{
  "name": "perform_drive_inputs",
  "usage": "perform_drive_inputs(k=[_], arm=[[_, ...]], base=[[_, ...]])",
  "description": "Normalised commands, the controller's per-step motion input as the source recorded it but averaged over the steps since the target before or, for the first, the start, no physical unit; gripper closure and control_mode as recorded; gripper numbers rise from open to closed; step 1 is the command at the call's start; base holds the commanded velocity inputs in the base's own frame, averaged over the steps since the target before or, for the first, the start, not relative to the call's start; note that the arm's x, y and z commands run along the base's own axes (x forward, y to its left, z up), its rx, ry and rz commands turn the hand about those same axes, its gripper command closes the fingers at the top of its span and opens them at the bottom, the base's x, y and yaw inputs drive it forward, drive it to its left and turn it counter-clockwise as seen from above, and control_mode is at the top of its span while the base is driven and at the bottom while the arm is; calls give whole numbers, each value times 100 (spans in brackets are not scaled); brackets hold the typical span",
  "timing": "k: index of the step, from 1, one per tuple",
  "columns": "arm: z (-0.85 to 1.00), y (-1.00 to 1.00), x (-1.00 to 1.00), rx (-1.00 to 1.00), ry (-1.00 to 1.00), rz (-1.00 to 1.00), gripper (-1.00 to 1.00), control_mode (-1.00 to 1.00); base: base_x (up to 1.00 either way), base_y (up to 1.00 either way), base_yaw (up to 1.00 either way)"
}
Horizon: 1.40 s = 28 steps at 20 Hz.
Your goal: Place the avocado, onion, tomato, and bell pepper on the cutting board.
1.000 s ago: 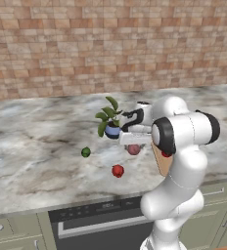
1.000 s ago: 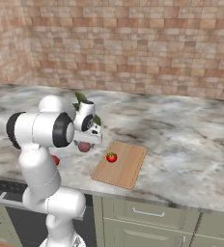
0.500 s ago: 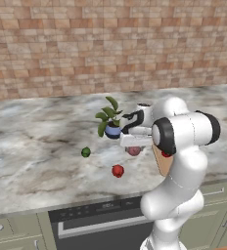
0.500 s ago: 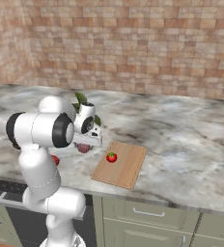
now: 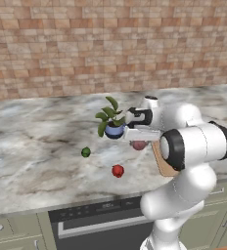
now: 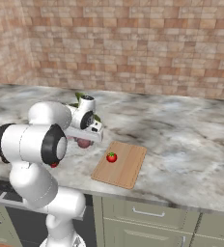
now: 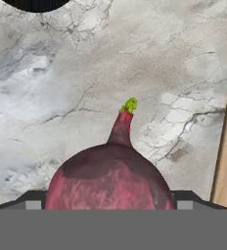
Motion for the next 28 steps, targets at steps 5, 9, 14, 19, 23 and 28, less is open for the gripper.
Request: perform_drive_inputs(k=[5,9,14,19,23,28], arm=[[65,-52,-12,0,0,-13,100,-100],[41,-73,0,0,0,-16,100,-100],[25,-81,0,0,0,-17,100,-100],[16,-78,0,0,0,-15,100,-100],[2,-51,1,0,0,-7,100,-100],[-3,-38,0,0,1,-4,100,-100]], base=[[0,0,0],[0,0,0],[0,0,0],[0,0,0],[0,0,0],[0,0,0]])
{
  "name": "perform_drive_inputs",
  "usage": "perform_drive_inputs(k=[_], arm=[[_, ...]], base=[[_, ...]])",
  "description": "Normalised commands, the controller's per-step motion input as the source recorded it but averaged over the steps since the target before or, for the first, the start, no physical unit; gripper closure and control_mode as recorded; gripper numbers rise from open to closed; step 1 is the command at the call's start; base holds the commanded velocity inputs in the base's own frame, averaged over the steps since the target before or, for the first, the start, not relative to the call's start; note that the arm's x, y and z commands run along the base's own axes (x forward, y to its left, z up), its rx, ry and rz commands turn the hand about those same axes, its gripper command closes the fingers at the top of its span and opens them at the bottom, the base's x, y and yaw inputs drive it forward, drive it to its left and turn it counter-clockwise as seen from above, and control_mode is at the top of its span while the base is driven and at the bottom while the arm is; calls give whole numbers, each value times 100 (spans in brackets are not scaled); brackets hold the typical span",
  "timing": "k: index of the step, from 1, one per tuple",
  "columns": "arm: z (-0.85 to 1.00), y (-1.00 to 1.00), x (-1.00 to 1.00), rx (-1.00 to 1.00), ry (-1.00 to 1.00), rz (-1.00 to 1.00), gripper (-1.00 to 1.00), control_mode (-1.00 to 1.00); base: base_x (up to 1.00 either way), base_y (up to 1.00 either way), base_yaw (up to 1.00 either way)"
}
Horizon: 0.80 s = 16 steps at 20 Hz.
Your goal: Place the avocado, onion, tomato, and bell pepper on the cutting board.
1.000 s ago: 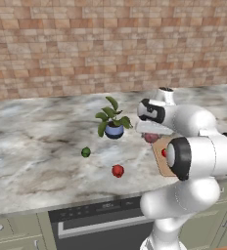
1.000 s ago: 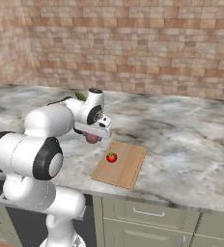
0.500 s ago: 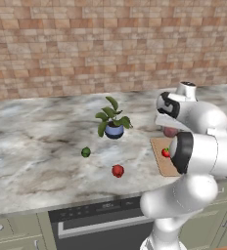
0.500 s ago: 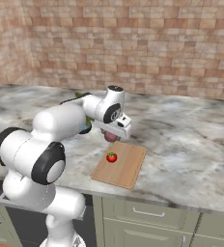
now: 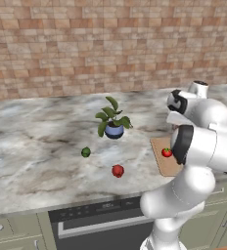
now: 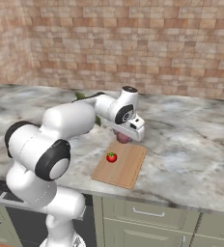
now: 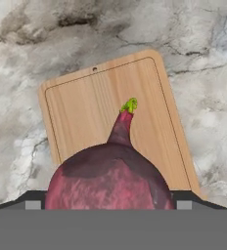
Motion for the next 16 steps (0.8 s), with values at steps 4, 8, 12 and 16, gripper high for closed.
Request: perform_drive_inputs(k=[4,8,12,16], arm=[[-26,-31,0,0,3,-4,100,-100],[-29,-36,0,0,4,-4,100,-100],[-30,-37,0,0,5,-2,100,-100],[-26,-8,0,0,2,0,100,-100]], base=[[0,0,0],[0,0,0],[0,0,0],[0,0,0]])
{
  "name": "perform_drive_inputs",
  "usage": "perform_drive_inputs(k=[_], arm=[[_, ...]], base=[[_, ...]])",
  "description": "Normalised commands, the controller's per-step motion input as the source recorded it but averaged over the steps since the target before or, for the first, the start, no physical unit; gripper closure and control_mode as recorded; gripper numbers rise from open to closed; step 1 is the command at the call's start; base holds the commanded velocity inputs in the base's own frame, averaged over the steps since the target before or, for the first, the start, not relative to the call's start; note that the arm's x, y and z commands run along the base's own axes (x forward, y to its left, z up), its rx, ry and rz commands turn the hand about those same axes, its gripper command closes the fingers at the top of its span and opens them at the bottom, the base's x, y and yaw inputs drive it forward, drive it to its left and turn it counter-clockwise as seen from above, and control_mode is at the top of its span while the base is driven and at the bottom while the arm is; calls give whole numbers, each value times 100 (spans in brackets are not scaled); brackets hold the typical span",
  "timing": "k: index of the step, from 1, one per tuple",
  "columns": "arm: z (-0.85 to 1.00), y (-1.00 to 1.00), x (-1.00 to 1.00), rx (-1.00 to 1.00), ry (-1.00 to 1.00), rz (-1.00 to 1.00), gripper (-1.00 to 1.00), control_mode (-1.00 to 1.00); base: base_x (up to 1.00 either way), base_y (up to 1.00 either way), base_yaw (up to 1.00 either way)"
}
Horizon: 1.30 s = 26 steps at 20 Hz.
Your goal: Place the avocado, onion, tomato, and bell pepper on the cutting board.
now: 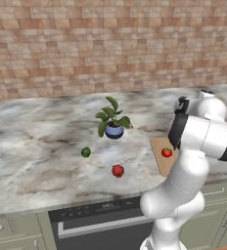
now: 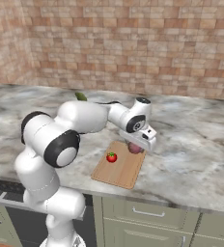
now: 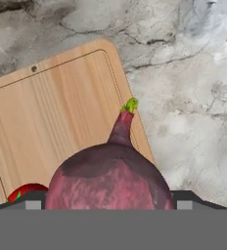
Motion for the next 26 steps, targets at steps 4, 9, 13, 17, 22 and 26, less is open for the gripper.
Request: perform_drive_inputs(k=[4,9,13,17,22,26], arm=[[-27,4,0,0,0,0,100,-100],[-17,18,0,0,0,0,100,-100],[-7,16,0,0,0,0,100,-100],[-5,16,0,0,1,0,100,-100],[-22,2,0,0,4,0,100,-100],[-39,0,0,0,8,0,100,-100]], base=[[0,0,0],[0,0,0],[0,0,0],[0,0,0],[0,0,0],[0,0,0]])
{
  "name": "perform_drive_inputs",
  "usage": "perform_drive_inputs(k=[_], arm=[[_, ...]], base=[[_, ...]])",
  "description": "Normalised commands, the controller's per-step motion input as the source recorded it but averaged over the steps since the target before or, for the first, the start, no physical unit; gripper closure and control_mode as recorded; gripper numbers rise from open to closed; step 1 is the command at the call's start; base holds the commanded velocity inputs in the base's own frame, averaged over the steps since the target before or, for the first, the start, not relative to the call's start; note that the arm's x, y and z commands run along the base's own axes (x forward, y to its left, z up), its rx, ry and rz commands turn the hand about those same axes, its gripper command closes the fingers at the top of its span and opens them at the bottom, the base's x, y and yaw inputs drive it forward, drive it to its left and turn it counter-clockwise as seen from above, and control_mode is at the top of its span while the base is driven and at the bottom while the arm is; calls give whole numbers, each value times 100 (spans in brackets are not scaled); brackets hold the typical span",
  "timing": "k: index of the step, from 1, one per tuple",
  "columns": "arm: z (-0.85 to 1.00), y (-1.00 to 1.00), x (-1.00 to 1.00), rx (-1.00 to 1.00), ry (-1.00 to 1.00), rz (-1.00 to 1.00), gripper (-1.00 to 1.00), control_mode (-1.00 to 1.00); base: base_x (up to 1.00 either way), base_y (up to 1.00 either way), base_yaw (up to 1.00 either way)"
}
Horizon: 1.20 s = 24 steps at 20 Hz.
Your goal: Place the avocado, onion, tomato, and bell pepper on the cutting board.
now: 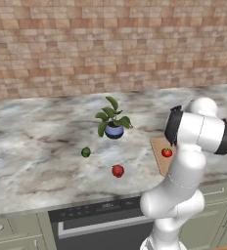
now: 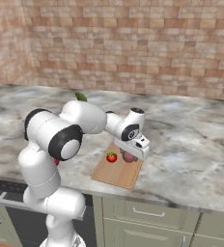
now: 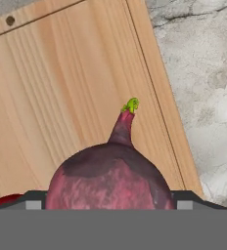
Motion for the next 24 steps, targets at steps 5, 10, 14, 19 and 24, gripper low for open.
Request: perform_drive_inputs(k=[5,10,14,19,24], arm=[[-30,0,0,0,5,0,100,-100],[-26,0,0,0,3,0,100,-100],[-33,0,0,0,6,0,-100,-100],[-4,0,0,0,0,0,-100,-100],[0,0,0,0,0,0,-100,-100]], base=[[0,0,0],[0,0,0],[0,0,0],[0,0,0],[0,0,0]])
